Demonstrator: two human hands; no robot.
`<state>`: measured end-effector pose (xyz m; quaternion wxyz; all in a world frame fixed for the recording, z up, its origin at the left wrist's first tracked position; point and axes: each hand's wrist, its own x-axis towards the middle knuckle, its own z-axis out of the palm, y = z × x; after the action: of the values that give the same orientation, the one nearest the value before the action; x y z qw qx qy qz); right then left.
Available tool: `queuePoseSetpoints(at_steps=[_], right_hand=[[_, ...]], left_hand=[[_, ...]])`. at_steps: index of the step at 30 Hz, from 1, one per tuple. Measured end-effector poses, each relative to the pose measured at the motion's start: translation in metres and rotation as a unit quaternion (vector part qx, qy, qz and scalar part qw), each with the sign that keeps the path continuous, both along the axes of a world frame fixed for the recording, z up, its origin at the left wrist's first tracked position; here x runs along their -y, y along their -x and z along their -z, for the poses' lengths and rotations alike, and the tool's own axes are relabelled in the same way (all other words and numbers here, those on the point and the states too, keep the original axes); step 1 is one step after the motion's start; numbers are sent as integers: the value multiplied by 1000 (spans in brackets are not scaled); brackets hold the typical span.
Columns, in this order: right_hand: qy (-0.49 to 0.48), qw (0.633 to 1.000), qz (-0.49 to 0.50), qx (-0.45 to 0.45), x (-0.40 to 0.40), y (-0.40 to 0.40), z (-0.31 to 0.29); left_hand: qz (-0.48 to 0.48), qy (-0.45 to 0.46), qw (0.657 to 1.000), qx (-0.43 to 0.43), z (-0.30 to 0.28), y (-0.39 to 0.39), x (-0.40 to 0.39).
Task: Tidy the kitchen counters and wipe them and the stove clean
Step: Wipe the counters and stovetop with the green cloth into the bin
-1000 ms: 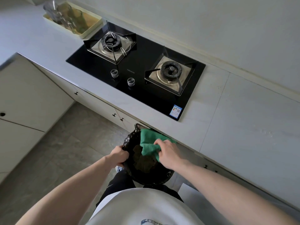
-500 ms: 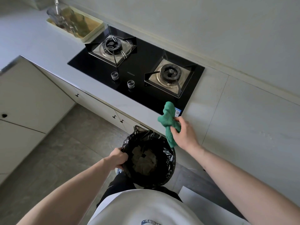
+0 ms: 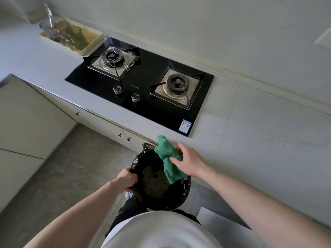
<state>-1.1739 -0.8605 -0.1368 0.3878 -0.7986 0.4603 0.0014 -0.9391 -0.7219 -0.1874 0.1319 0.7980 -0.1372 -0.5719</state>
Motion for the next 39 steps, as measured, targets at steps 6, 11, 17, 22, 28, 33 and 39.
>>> queuePoseSetpoints(at_steps=[6, 11, 17, 22, 28, 33, 39], right_hand=[[91, 981, 151, 77, 49, 53, -43], [197, 949, 248, 3, 81, 103, -38], [89, 972, 147, -159, 66, 129, 16], [40, 968, 205, -138, 49, 119, 36], [6, 952, 263, -159, 63, 114, 51], [44, 942, 277, -185, 63, 87, 65], [86, 961, 244, -99, 29, 96, 59]], left_hand=[[13, 0, 1000, 7, -2, 4, 2], [20, -2, 1000, 9, -4, 9, 3], [25, -7, 1000, 14, 0, 10, 4], [26, -7, 1000, 14, 0, 12, 7], [14, -7, 1000, 13, -2, 15, 8], [16, -13, 1000, 15, -3, 15, 11], [49, -20, 998, 32, -1, 20, 17]])
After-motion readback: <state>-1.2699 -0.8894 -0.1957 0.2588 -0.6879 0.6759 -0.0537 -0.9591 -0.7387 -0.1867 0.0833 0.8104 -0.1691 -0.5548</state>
